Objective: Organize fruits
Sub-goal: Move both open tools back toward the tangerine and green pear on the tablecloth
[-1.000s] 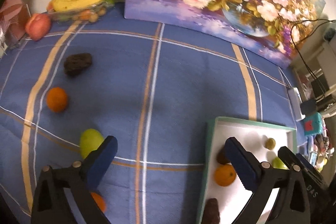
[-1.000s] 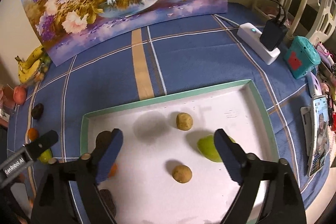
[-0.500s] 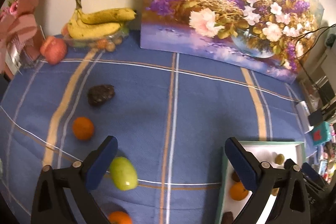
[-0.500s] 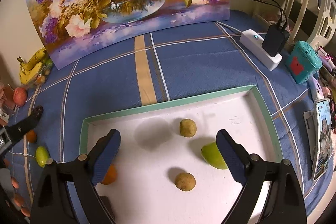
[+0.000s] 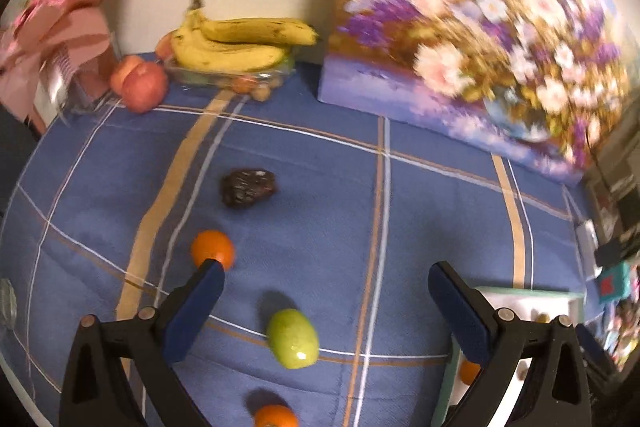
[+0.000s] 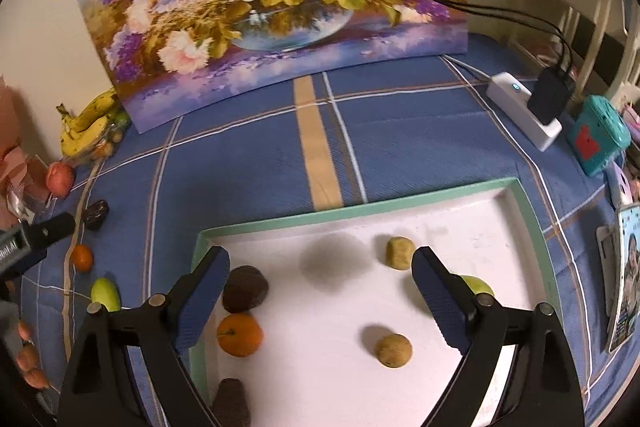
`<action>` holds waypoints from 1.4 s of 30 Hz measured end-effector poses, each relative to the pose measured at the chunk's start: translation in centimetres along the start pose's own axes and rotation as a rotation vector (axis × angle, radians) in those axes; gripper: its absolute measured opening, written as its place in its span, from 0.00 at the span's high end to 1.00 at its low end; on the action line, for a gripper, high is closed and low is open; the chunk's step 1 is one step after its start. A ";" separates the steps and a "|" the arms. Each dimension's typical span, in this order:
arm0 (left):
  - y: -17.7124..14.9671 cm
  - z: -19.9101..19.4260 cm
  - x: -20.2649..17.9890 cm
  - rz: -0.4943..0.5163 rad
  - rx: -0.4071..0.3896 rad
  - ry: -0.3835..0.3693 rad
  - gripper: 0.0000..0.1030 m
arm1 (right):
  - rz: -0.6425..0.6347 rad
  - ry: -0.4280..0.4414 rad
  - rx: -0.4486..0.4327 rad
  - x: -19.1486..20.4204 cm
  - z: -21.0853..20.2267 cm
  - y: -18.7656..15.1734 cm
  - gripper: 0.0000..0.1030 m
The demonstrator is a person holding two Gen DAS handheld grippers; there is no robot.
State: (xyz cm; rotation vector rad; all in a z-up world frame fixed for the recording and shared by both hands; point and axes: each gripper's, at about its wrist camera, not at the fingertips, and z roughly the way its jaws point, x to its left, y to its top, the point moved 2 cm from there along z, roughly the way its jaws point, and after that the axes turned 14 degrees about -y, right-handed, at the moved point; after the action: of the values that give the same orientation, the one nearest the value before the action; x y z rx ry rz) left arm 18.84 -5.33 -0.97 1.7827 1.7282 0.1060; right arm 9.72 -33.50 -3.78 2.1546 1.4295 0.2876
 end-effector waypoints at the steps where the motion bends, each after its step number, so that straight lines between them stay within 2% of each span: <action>1: 0.2 -0.4 0.9 -0.024 -0.012 -0.009 0.00 | -0.004 0.005 -0.002 0.3 -0.1 0.1 0.10; 5: 1.0 -2.3 4.9 -0.115 -0.078 -0.029 0.00 | -0.027 0.042 -0.001 2.1 -0.4 0.3 0.10; 10: 1.6 -4.6 9.5 -0.196 -0.157 0.022 0.00 | -0.074 0.061 0.019 4.7 -0.2 0.1 0.10; 15: 1.6 -5.4 13.2 -0.284 -0.187 0.030 0.00 | -0.092 0.122 0.041 8.1 -0.6 0.5 0.10; 23: 1.8 -4.5 15.6 -0.268 -0.107 -0.024 0.00 | -0.131 0.187 0.092 14.0 -1.6 0.9 0.10; 26: 1.8 -3.8 15.6 -0.249 -0.081 -0.039 0.00 | -0.172 0.199 0.104 16.2 -1.6 0.4 0.10; 30: 1.5 -2.1 15.7 -0.226 -0.020 -0.018 0.01 | -0.238 0.208 0.125 19.1 -1.4 -0.7 0.10; 34: 1.0 -0.4 15.9 -0.237 0.018 -0.065 0.01 | -0.306 0.207 0.139 21.5 -1.0 -2.0 0.12; 42: 0.4 3.0 14.6 -0.199 0.104 -0.101 0.12 | -0.394 0.196 0.193 24.2 0.8 -4.9 0.13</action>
State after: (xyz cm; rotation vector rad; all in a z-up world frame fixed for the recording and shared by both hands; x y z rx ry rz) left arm 22.51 6.96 -8.51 1.6471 1.8553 -0.1577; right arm 16.31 -10.42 -9.84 1.9714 2.0259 0.2250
